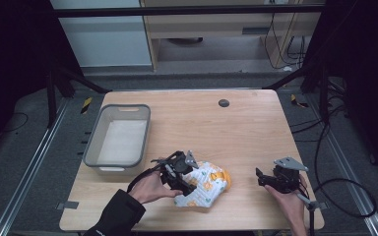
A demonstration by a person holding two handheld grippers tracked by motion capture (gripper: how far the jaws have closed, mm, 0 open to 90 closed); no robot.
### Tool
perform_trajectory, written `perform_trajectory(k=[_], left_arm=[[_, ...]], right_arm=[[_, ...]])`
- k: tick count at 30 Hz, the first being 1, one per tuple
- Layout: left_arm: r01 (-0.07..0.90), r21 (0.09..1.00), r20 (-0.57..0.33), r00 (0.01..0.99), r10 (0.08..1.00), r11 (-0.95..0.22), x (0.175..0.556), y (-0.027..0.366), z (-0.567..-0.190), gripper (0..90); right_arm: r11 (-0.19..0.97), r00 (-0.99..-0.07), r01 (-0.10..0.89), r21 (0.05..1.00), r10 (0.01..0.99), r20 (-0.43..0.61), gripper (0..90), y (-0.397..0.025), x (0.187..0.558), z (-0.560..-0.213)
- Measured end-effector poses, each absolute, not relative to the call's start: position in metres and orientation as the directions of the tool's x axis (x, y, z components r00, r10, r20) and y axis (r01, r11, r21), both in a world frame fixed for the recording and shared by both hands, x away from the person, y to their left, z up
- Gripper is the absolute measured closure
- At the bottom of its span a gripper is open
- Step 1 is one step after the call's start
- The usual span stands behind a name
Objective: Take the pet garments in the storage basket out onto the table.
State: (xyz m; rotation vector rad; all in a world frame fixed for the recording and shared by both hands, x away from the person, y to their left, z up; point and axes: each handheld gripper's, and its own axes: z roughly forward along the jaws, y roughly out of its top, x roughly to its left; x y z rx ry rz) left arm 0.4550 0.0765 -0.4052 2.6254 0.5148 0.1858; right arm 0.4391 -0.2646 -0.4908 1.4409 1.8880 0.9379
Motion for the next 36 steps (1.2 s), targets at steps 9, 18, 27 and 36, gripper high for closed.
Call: perform_trajectory(k=[9,18,27,36], left_arm=[[0.343,0.537,0.042,0.901,0.431,-0.770,0.453,0.087,-0.393,24.6],[0.354,0.648,0.052,0.863,0.503,-0.675,0.448,0.103,-0.381,21.9],[0.379,0.736,0.039,0.804,0.594,-0.561,0.440,0.132,-0.380,21.0],[0.403,0.809,0.001,0.727,0.686,-0.428,0.435,0.169,-0.383,22.3]], right_arm=[[0.172,-0.248,0.560,0.810,0.968,-0.034,12.5,-0.265,0.439,-0.491],[0.167,-0.249,0.563,0.809,0.968,-0.027,12.4,-0.265,0.439,-0.491],[0.163,-0.245,0.561,0.812,0.969,-0.025,12.4,-0.266,0.438,-0.491],[0.156,-0.242,0.557,0.816,0.970,-0.020,12.1,-0.266,0.438,-0.491]])
